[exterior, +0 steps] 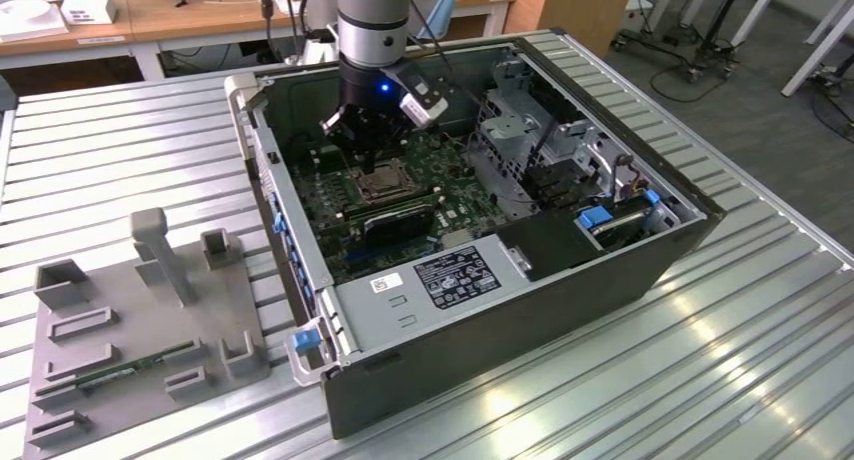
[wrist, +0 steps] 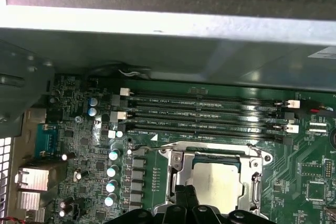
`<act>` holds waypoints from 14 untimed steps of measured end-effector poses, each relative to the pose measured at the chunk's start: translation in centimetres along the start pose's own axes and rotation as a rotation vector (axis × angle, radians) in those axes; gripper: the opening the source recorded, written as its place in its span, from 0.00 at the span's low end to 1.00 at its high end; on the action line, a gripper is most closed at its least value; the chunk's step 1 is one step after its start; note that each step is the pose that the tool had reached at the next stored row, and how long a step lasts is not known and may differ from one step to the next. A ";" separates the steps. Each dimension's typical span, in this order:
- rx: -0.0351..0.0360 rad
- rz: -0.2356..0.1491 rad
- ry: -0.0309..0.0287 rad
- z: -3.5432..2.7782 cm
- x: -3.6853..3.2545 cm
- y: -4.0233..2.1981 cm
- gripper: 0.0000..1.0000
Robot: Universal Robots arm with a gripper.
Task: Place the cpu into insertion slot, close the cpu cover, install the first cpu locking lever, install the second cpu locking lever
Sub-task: 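Install the first cpu locking lever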
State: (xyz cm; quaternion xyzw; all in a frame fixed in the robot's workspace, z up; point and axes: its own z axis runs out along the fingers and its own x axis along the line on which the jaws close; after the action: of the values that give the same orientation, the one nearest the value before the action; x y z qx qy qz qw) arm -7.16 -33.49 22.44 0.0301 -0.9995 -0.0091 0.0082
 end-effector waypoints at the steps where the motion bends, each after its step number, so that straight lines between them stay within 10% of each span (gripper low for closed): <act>1: 0.0002 0.000 0.0001 -0.03 0.00 0.00 0.11; 14: 0.0002 0.000 0.0000 -0.65 0.02 0.01 0.11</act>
State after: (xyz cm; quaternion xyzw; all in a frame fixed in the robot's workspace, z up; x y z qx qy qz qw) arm -7.17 -33.49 23.10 0.0301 -0.9995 -0.0090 0.0082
